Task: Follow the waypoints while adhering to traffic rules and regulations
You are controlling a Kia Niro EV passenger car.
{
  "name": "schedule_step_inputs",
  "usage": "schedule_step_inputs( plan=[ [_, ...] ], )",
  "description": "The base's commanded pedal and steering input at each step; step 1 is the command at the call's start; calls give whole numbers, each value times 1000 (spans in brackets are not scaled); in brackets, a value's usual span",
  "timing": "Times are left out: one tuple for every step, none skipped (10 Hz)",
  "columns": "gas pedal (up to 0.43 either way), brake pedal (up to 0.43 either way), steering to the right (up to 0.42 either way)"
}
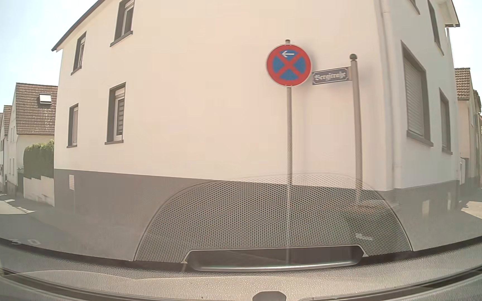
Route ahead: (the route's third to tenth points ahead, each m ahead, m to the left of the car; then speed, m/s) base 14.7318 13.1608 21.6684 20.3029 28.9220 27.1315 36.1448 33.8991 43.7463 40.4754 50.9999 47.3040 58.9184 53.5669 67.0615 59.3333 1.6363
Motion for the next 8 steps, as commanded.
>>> schedule_step_inputs(
  plan=[
    [0, 24, -967],
    [0, 30, -965],
    [0, 30, -959],
    [0, 37, -940],
    [0, 24, -909],
    [0, 18, -875],
    [0, 0, -851],
    [0, 0, -815]
  ],
)
